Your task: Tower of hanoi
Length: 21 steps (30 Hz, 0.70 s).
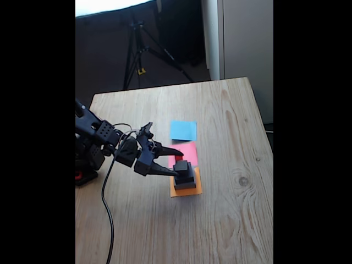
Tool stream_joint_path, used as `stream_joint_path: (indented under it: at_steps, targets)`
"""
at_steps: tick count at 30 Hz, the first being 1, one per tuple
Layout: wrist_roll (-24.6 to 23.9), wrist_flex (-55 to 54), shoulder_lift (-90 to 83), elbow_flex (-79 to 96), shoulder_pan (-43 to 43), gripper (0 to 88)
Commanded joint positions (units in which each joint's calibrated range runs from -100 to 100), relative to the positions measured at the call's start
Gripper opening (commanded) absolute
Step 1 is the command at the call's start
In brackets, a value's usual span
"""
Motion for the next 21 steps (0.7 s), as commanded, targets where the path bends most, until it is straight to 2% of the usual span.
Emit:
stream_joint_path:
  at_steps: [1, 14, 21]
  targets:
    - [0.70, -3.92, 1.18, -0.34, -0.79, 29.6]
    - [0.87, -12.66, 7.46, 0.38, -1.21, 28.2]
    - [0.87, -13.64, 8.82, 0.38, -1.46, 26.5]
